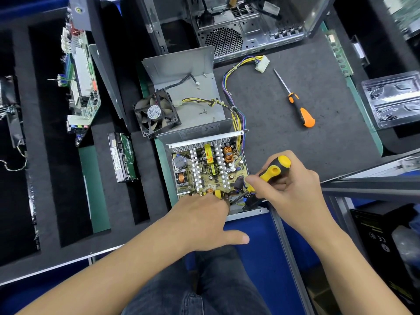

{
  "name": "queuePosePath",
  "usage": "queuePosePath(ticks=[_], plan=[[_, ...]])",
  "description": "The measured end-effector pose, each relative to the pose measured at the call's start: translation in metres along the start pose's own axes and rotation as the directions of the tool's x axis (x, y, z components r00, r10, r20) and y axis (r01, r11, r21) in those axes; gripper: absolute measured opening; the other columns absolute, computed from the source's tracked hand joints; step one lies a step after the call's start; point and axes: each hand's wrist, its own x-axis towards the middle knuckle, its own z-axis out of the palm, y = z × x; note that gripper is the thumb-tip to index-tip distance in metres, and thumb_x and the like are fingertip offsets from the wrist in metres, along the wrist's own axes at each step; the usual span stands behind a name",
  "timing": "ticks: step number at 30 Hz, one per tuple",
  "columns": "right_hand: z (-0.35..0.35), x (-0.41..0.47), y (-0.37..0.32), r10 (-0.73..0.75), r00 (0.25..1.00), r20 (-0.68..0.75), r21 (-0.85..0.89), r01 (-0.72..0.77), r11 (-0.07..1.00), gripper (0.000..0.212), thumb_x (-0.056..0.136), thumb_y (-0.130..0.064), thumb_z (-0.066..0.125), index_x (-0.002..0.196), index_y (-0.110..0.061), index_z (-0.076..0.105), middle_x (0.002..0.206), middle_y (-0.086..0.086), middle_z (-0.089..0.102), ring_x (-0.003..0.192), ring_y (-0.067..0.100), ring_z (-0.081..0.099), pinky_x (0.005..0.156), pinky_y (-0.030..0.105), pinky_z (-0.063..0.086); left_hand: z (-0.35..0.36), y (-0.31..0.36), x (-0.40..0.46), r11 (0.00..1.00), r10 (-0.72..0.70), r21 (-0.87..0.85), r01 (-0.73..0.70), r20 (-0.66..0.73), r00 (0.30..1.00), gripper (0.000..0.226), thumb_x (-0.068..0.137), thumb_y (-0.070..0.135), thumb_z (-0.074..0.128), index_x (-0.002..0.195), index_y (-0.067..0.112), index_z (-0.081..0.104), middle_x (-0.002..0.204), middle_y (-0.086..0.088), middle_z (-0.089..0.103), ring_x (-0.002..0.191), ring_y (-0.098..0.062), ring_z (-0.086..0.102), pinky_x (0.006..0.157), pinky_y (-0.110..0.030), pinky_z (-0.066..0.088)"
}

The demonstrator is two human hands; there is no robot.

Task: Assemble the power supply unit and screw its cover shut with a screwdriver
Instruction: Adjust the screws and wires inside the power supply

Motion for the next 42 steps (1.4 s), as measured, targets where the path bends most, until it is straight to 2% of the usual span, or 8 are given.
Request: queuePosePath(ticks=[7,13,16,19,22,27,35,42], plan=[[-0.007,0.000,-0.008,0.079,0.996,-0.041,0.121,-0.074,0.990,0.034,0.072,-0.044,0.078,0.083,-0.023,0.054,0.073,0.005,0.068,0.064,0.023,0.072,0.055,0.027,0.059,0.002,-0.003,-0.004,0.999,-0.005,-0.045,0.004,-0.027,1.000,0.076,0.080,0.087,0.038,0.102,0.019,0.061,0.074,0.005,0.049,0.068,-0.013,0.048,0.055,-0.032,0.032],[-0.015,0.003,-0.017,0.131,0.986,-0.102,0.356,-0.087,0.931,0.026,0.074,-0.031,0.078,0.081,-0.023,0.055,0.074,0.020,0.062,0.064,0.031,0.072,0.051,0.034,0.058,0.004,-0.011,-0.019,0.983,-0.067,-0.180,0.042,-0.132,0.989,0.107,0.056,0.101,0.025,0.124,0.028,0.063,0.094,0.011,0.057,0.093,-0.015,0.057,0.078,-0.034,0.049],[-0.018,0.004,-0.023,0.156,0.980,-0.125,0.451,-0.084,0.888,0.022,0.075,-0.028,0.076,0.082,-0.025,0.055,0.075,0.022,0.064,0.060,0.035,0.070,0.049,0.034,0.056,0.007,-0.013,-0.033,0.925,-0.131,-0.377,-0.053,-0.445,0.886,0.091,0.071,0.093,0.031,0.122,0.029,0.071,0.107,0.012,0.069,0.100,-0.010,0.063,0.088,-0.032,0.051],[-0.020,0.005,-0.027,0.174,0.978,-0.117,0.522,-0.089,0.848,0.023,0.078,-0.028,0.073,0.086,-0.020,0.053,0.072,0.015,0.068,0.058,0.036,0.069,0.048,0.034,0.054,0.011,-0.010,-0.036,0.779,-0.226,-0.568,-0.268,-0.651,0.725,0.051,0.082,0.065,0.067,0.114,0.027,0.076,0.088,0.018,0.070,0.071,0.007,0.058,0.072,-0.011,0.046],[-0.021,0.006,-0.032,0.177,0.977,-0.122,0.539,-0.084,0.838,0.021,0.079,-0.029,0.073,0.086,-0.021,0.055,0.072,0.013,0.069,0.058,0.035,0.069,0.048,0.034,0.054,0.008,-0.007,-0.037,0.589,-0.266,-0.685,-0.430,-0.666,0.696,0.029,0.081,0.041,0.074,0.110,0.041,0.071,0.067,0.018,0.059,0.053,-0.004,0.044,0.060,-0.012,0.041],[-0.020,0.004,-0.038,0.154,0.982,-0.108,0.547,-0.071,0.834,0.019,0.080,-0.031,0.075,0.086,-0.026,0.057,0.073,0.009,0.069,0.060,0.033,0.070,0.049,0.034,0.055,0.005,-0.006,-0.039,0.558,-0.273,-0.683,-0.472,-0.688,0.673,0.017,0.082,0.032,0.072,0.096,0.040,0.079,0.059,0.016,0.057,0.056,-0.028,0.052,0.066,-0.034,0.048],[-0.016,0.000,-0.049,0.137,0.983,-0.121,0.570,-0.044,0.821,0.035,0.071,-0.044,0.083,0.087,-0.025,0.059,0.075,0.016,0.065,0.067,0.031,0.072,0.052,0.037,0.058,0.007,-0.005,-0.041,0.547,-0.322,-0.671,-0.501,-0.721,0.614,0.008,0.080,0.036,0.071,0.079,0.033,0.078,0.056,0.011,0.056,0.057,-0.001,0.049,0.063,-0.010,0.041],[-0.014,-0.003,-0.057,0.105,0.980,-0.171,0.543,0.005,0.840,0.029,0.074,-0.028,0.082,0.087,-0.022,0.057,0.082,0.033,0.056,0.069,0.032,0.072,0.052,0.038,0.059,0.001,0.002,-0.048,0.298,-0.430,-0.802,-0.517,-0.597,0.677,0.020,0.073,0.033,0.067,0.077,0.050,0.077,0.070,0.018,0.072,0.065,0.009,0.063,0.066,-0.004,0.045]])
